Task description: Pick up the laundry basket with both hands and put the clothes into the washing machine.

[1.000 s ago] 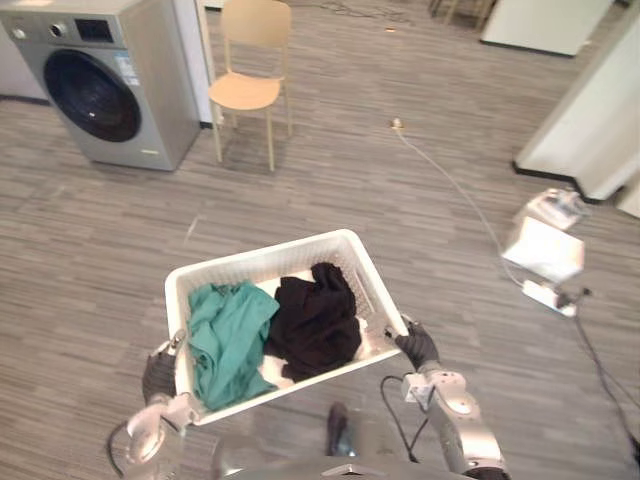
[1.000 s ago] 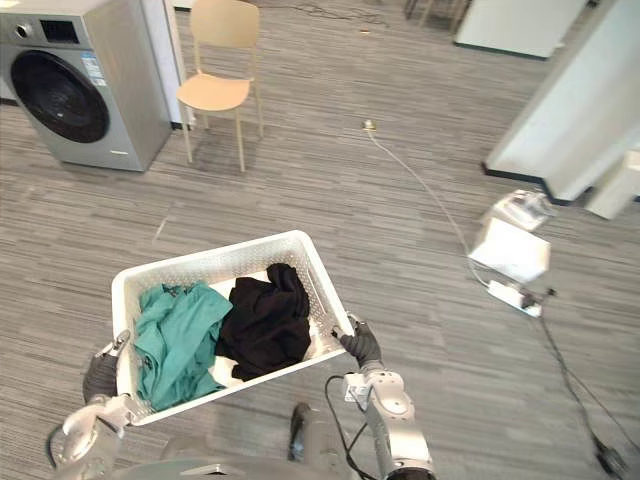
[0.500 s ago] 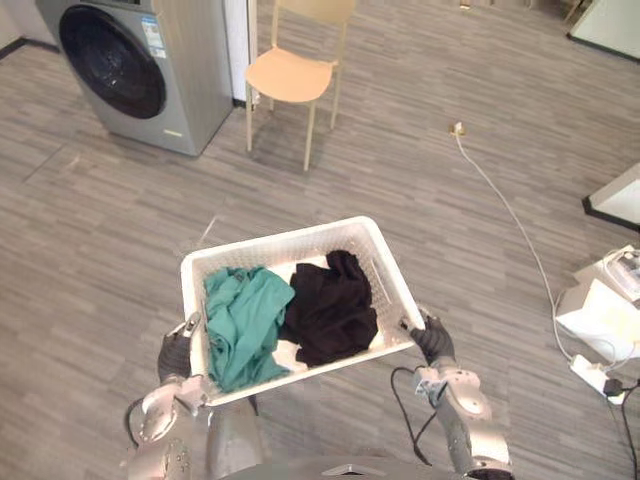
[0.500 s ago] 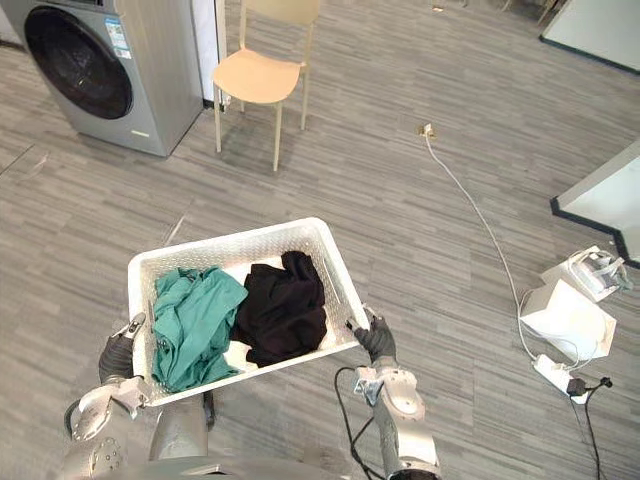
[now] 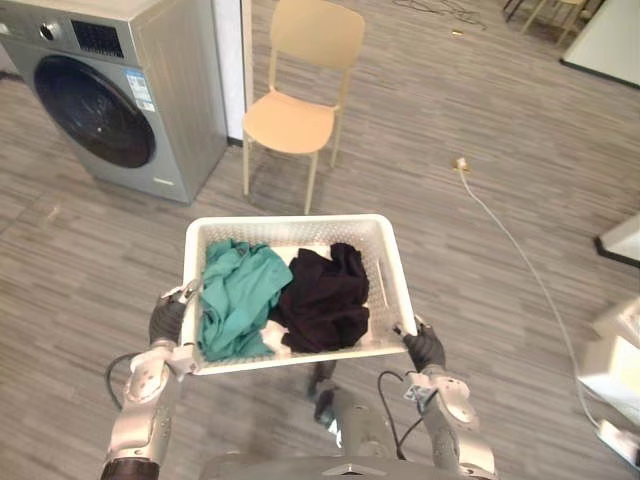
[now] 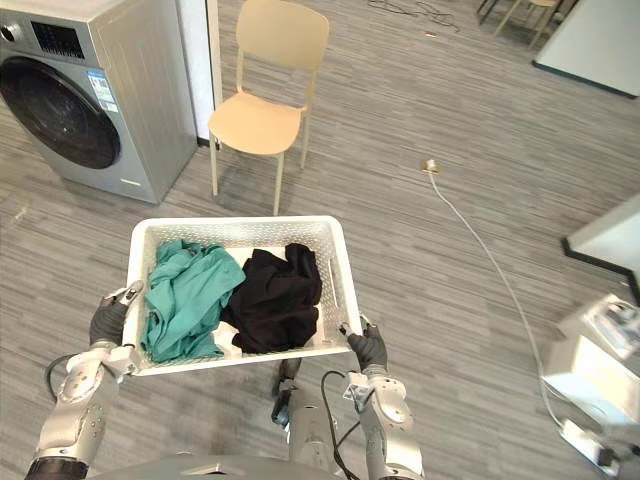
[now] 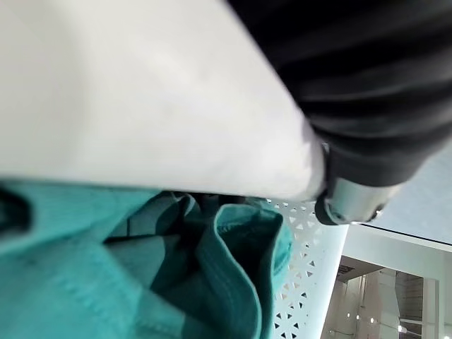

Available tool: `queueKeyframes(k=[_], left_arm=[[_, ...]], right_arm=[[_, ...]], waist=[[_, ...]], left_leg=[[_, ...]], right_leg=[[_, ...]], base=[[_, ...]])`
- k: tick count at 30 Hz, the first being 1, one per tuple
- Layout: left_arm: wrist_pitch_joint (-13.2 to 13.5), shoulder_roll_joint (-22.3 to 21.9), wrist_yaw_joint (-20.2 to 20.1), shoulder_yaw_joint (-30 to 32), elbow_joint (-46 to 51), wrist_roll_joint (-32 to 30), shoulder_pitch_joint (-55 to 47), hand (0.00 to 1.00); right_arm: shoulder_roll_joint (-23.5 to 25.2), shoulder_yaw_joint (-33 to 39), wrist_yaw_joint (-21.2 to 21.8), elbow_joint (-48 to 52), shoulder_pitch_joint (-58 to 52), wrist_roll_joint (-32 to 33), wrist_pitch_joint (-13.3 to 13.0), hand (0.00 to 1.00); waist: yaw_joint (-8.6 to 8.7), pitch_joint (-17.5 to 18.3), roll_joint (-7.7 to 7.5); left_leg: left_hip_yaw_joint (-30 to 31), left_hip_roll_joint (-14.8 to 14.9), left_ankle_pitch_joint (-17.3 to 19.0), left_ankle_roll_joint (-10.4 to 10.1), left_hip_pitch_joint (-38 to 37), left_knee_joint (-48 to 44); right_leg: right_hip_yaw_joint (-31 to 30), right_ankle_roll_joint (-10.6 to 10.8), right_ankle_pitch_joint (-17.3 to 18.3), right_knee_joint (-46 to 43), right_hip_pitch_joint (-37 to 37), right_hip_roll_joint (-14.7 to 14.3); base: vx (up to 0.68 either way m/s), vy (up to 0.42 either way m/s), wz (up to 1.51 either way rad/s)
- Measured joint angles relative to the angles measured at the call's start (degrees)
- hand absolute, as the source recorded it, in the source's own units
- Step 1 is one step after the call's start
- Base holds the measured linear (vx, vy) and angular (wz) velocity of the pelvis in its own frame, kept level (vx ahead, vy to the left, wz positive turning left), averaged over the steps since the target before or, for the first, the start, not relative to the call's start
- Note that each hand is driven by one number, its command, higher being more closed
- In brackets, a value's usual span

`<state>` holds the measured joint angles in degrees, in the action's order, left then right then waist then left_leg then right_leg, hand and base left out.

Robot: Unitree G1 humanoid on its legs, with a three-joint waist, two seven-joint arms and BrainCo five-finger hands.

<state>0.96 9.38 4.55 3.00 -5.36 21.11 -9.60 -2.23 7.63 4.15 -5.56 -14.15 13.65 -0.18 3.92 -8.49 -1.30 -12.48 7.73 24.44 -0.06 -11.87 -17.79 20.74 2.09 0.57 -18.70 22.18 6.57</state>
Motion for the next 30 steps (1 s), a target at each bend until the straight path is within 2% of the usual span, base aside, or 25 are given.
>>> queueKeyframes(k=[1,2,3,4,5,7,9,11,12,13,14,15,16,17,18,19,21,23,24,25,26,27,28,29,30], left_arm=[[0.0,-1.3,0.1,-0.7,0.2,-0.4,-1.1,1.00],[0.0,-3.1,0.0,-0.8,0.2,-0.5,-2.1,1.00],[0.0,-4.9,0.0,-1.0,0.2,-0.4,-3.4,1.00],[0.0,-6.4,0.1,-1.5,0.2,-0.3,-4.7,1.00],[0.0,-6.3,0.0,-2.9,0.2,-0.1,-4.7,1.00],[0.1,-5.9,-0.5,-3.4,0.2,0.0,-4.5,1.00],[0.3,-5.8,-1.1,-3.1,0.4,0.0,-4.3,1.00],[0.3,-5.7,-1.2,-3.0,0.4,0.0,-3.4,1.00],[0.3,-5.2,-1.1,-2.8,0.3,0.1,-2.9,1.00],[0.3,-5.1,-1.1,-2.8,0.4,0.1,-3.0,1.00],[0.3,-5.1,-1.1,-2.8,0.4,0.1,-3.0,1.00],[0.3,-5.1,-1.1,-2.8,0.4,0.1,-3.2,1.00],[0.3,-5.0,-1.0,-2.8,0.3,0.1,-3.2,1.00],[0.3,-4.1,-1.0,-2.4,0.3,0.1,-2.9,1.00],[0.3,-3.7,-0.9,-1.8,0.3,0.1,-2.7,1.00],[0.2,-3.1,-0.9,-1.3,0.3,0.1,-2.6,1.00],[0.1,-2.0,-1.0,-1.5,0.3,0.1,-2.3,1.00],[-0.2,-1.0,-0.8,-1.4,0.4,0.1,-2.8,1.00],[-0.2,-0.6,-0.7,-1.2,0.5,0.1,-3.1,1.00],[-0.3,0.1,0.0,-0.9,0.6,0.1,-3.3,1.00],[-0.3,1.0,0.5,-0.7,1.0,0.1,-3.3,1.00],[-0.3,1.1,0.6,-0.5,1.5,0.1,-3.3,1.00],[-0.3,1.1,0.5,-0.4,2.3,0.1,-3.3,1.00],[-0.3,1.2,0.3,-0.3,3.0,0.1,-3.2,1.00],[-0.3,1.2,0.2,-0.3,3.0,0.1,-3.1,1.00]], right_arm=[[0.0,0.4,-0.5,0.6,-1.6,0.2,0.0,1.00],[-0.8,0.9,-0.8,0.9,-2.1,1.6,0.0,1.00],[-1.6,1.5,-1.2,1.4,-2.3,2.8,0.1,1.00],[-2.1,1.7,-1.7,1.9,-2.3,3.4,0.1,1.00],[-2.5,2.3,-2.2,1.8,-2.1,4.4,0.2,1.00],[-2.3,2.5,-2.7,1.9,-2.6,5.1,0.4,1.00],[-1.7,2.3,-3.4,2.3,-2.9,6.4,0.3,1.00],[-1.8,2.3,-3.7,2.3,-1.7,6.4,0.0,1.00],[-1.5,2.1,-4.1,2.2,-0.7,6.4,0.0,1.00],[-1.8,2.0,-4.2,2.2,-0.6,6.4,0.0,1.00],[-2.7,1.7,-4.1,1.9,-0.1,6.4,-0.2,1.00],[-3.8,1.1,-4.0,0.9,0.7,6.3,-0.2,1.00],[-3.8,0.9,-4.0,-0.3,1.5,6.3,-0.1,1.00],[-2.5,0.5,-4.0,-2.4,2.6,6.3,-0.1,1.00],[-2.1,0.4,-4.0,-2.7,2.6,6.3,0.0,1.00],[-1.0,0.3,-3.9,-2.8,2.1,6.3,0.0,1.00],[-0.1,0.5,-3.9,-2.8,1.9,6.2,0.0,1.00],[0.1,-0.1,-3.5,-4.5,1.8,6.2,0.1,1.00],[0.2,-0.6,-3.4,-5.3,2.1,6.2,0.2,1.00],[0.5,-1.1,-3.4,-6.1,2.7,6.2,0.4,1.00],[1.2,-1.3,-3.3,-6.8,3.7,6.1,0.4,1.00],[1.3,-1.4,-3.2,-6.7,4.0,6.1,0.4,1.00],[1.2,-1.3,-3.2,-6.7,4.3,6.1,0.4,1.00],[1.2,-1.3,-3.2,-6.5,4.4,6.1,0.4,1.00],[1.0,-1.3,-3.1,-6.5,4.5,6.1,0.4,1.00]], waist=[[1.01,0.1,0.82],[0.66,0.1,3.64],[-0.48,0.6,6.21],[-2.08,1.1,7.30],[-3.01,1.3,7.96],[-3.05,0.5,6.43],[-3.45,0.5,4.44],[-4.15,0.1,3.73],[-4.44,-0.4,2.77],[-4.36,-0.3,2.63],[-4.31,-0.4,2.65],[-4.43,0.0,3.35],[-4.40,0.0,3.10],[-3.89,0.0,1.27],[-3.56,0.0,1.16],[-3.38,0.2,0.31],[-3.31,-0.1,-0.82],[-3.77,-0.6,-0.86],[-4.05,-0.7,-0.61],[-4.52,-0.7,-0.73],[-4.85,-0.7,-0.71],[-4.89,-0.7,-0.63],[-4.90,-0.8,-0.54],[-4.56,-0.5,-0.86],[-4.41,-0.2,-1.27]], left_leg=[[-0.1,3.2,-0.9,0.4,3.6,-15.4],[0.2,7.9,-5.6,0.9,8.2,-28.7],[1.3,11.9,-15.0,0.6,12.9,-38.5],[3.3,14.0,-22.0,-1.9,18.0,-49.5],[3.9,14.1,-21.5,-1.9,22.6,-58.9],[2.0,14.1,-18.6,-1.5,27.0,-63.0],[-1.0,14.5,-15.4,-1.4,30.2,-57.1],[-2.6,14.7,-11.7,-1.4,33.2,-42.5],[-3.0,13.5,-11.4,-2.2,33.0,-29.1],[-2.6,12.5,-12.2,-3.0,32.2,-20.4],[1.6,9.7,-16.5,-5.3,29.6,-3.5],[4.9,9.1,-22.9,-7.9,28.4,2.7],[4.9,8.7,-26.3,-7.8,27.9,1.4],[4.2,7.3,-22.6,-6.7,29.0,-5.4],[4.2,7.1,-20.3,-5.7,29.9,-8.8],[2.8,6.1,-14.8,-4.4,30.4,-14.7],[1.4,4.6,-12.2,-3.2,29.1,-16.6],[-0.6,3.2,-7.9,-1.1,24.1,-16.3],[-1.3,3.1,-7.3,-0.8,22.5,-15.5],[-2.5,3.1,-6.8,-0.6,20.2,-13.9],[-4.1,2.7,-6.7,-0.6,16.9,-10.2],[-4.8,2.6,-6.7,-0.6,15.7,-8.8],[-5.4,2.5,-6.7,-0.6,14.4,-7.0],[-6.7,1.8,-7.2,-1.4,12.3,-4.5],[-7.3,1.3,-7.0,-1.6,11.4,-3.8]], right_leg=[[-0.9,-2.2,-0.4,-4.1,-1.3,-1.3],[0.0,-4.3,1.4,-4.7,-3.6,-3.7],[-0.2,-5.4,3.1,-4.3,-5.6,-6.4],[-1.8,-7.1,4.8,-3.8,-7.4,-8.7],[-3.7,-7.7,5.6,-2.4,-10.5,-9.7],[-5.1,-7.2,5.4,3.3,-18.2,-10.4],[-6.5,-6.9,5.2,8.0,-23.5,-10.4],[-8.7,-6.5,5.6,10.3,-26.6,-10.2],[-9.7,-5.1,6.9,10.0,-27.7,-8.8],[-9.9,-4.6,7.5,9.4,-27.8,-8.2],[-11.1,-2.7,10.1,7.0,-28.1,-6.8],[-12.9,-0.2,13.7,3.9,-28.0,-5.8],[-13.8,0.7,15.6,2.3,-28.1,-4.9],[-14.1,2.1,17.6,-0.8,-28.2,-2.4],[-14.0,2.2,17.6,-3.0,-27.9,-1.5],[-13.9,2.9,17.2,-13.9,-24.0,1.4],[-13.9,4.8,14.5,-23.2,-20.4,4.5],[-14.1,5.6,2.3,-36.5,-14.3,8.9],[-13.7,5.1,3.1,-39.3,-12.9,9.6],[-12.3,3.3,6.2,-41.7,-10.2,10.3],[-7.8,1.5,10.0,-38.8,-6.5,10.1],[-6.0,1.1,10.8,-35.4,-5.4,9.6],[-2.9,1.0,11.0,-27.8,-4.0,8.5],[1.9,0.6,8.2,-9.4,-4.3,5.9],[3.0,0.5,6.0,-2.5,-4.5,5.0]], base=[[0.65,-0.236,0.27],[0.66,-0.232,-0.09],[0.65,-0.181,-0.77],[0.81,-0.041,-1.08],[0.67,-0.012,-0.85],[0.65,-0.018,-0.30],[0.65,-0.006,-0.30],[0.57,0.116,-0.51],[0.47,0.202,-0.40],[0.42,0.248,-0.49],[0.49,0.348,-0.62],[0.40,0.332,-0.71],[0.40,0.357,-0.65],[0.31,0.273,-0.34],[0.46,0.458,-0.31],[0.37,0.393,-0.15],[0.32,0.325,-0.05],[0.36,0.293,-0.12],[0.36,0.227,-0.35],[0.34,0.156,-0.53],[0.33,0.132,-0.54],[0.35,0.088,-0.46],[0.45,0.065,-0.21],[0.38,0.047,-0.14],[0.41,0.020,-0.02]])
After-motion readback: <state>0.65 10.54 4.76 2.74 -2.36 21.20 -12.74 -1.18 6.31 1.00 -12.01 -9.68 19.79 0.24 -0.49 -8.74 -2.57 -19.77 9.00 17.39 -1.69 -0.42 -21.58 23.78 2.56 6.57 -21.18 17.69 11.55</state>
